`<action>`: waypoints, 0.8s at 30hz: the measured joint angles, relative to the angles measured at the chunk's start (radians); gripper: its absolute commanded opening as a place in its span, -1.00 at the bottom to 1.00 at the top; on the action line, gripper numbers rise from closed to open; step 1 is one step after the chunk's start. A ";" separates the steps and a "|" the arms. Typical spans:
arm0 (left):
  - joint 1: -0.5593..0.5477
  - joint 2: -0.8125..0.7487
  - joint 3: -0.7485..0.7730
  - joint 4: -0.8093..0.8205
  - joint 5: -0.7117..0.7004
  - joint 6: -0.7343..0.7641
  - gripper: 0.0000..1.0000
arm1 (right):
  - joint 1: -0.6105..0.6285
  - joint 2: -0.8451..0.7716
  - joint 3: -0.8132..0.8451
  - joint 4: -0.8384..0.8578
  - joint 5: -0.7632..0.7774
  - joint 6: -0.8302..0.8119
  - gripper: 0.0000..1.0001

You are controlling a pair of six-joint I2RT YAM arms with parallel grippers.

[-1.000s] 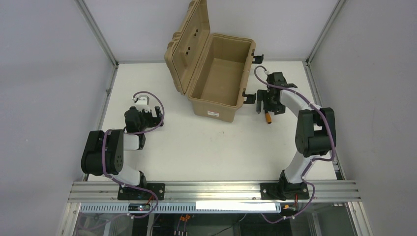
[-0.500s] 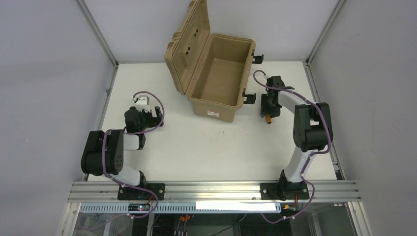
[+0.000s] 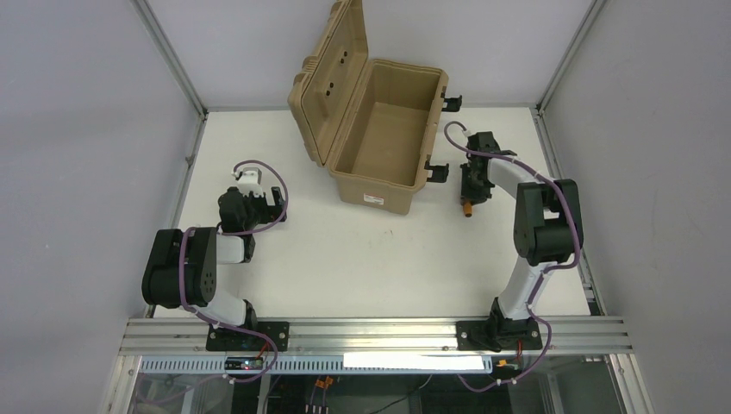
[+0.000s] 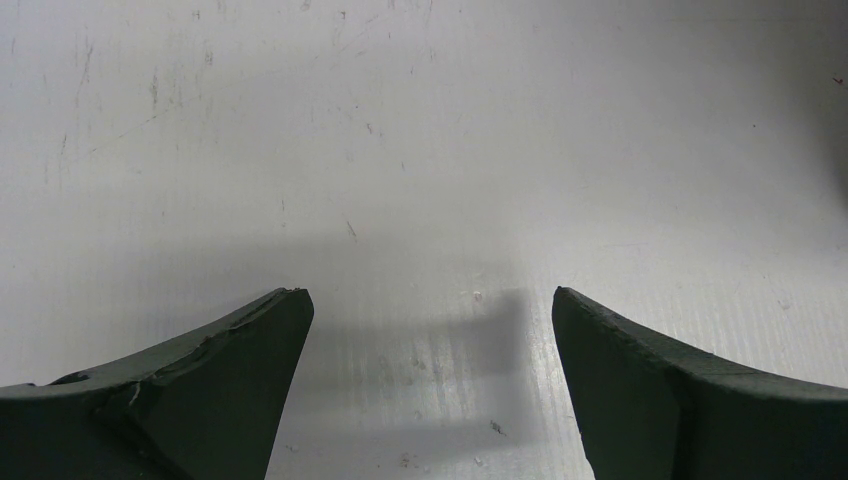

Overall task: Put the screwdriver in the bin
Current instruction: Pick up the screwdriver from the center of the board.

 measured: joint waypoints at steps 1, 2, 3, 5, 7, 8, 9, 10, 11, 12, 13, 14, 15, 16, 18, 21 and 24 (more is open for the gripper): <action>0.000 0.000 0.000 0.000 0.000 0.000 0.98 | 0.000 -0.003 0.000 -0.009 0.000 0.000 -1.00; 0.000 0.000 0.000 0.000 0.000 0.000 0.98 | 0.000 -0.007 0.000 -0.017 0.000 0.000 -1.00; 0.000 0.000 0.000 0.000 0.000 0.000 0.98 | 0.000 -0.013 0.002 -0.030 0.000 0.000 -1.00; 0.000 0.000 0.000 0.000 0.000 0.000 0.98 | 0.000 -0.024 0.013 -0.063 0.000 0.000 -1.00; 0.000 0.000 0.000 0.000 0.000 0.000 0.98 | 0.000 -0.039 0.039 -0.099 0.003 0.001 -1.00; 0.000 0.000 0.000 0.000 0.000 0.000 0.98 | 0.000 -0.053 0.059 -0.117 0.004 0.002 -1.00; 0.000 0.000 0.000 0.000 0.000 0.000 0.98 | 0.000 -0.063 0.071 -0.128 0.005 0.002 -1.00; 0.000 0.000 0.000 0.000 0.000 0.000 0.98 | 0.000 -0.079 0.090 -0.144 0.006 0.002 -1.00; 0.000 0.000 0.000 0.000 0.000 0.000 0.98 | 0.000 -0.093 0.108 -0.157 0.007 0.002 -1.00; 0.000 0.000 0.000 0.000 0.000 0.000 0.98 | 0.000 -0.113 0.136 -0.174 0.008 0.002 -1.00; 0.000 0.000 0.000 0.000 0.000 0.000 0.98 | 0.000 -0.126 0.156 -0.188 0.008 0.001 -1.00; 0.000 0.000 0.000 0.000 0.000 0.000 0.98 | 0.000 -0.142 0.191 -0.208 0.010 0.001 -1.00; 0.000 0.000 0.000 0.000 0.000 0.000 0.98 | 0.000 -0.151 0.212 -0.219 0.012 0.001 -1.00; 0.000 0.000 0.000 0.000 0.000 0.000 0.98 | 0.000 -0.159 0.243 -0.240 0.015 0.000 -1.00; 0.000 0.000 0.000 0.000 0.000 0.000 0.98 | 0.000 -0.172 0.306 -0.272 0.022 0.000 -1.00; 0.000 0.000 0.000 0.000 0.000 0.000 0.98 | 0.000 -0.183 0.389 -0.322 0.028 0.000 -1.00; 0.000 0.000 0.000 0.000 0.000 0.000 0.98 | 0.000 -0.183 0.497 -0.394 0.037 0.001 -1.00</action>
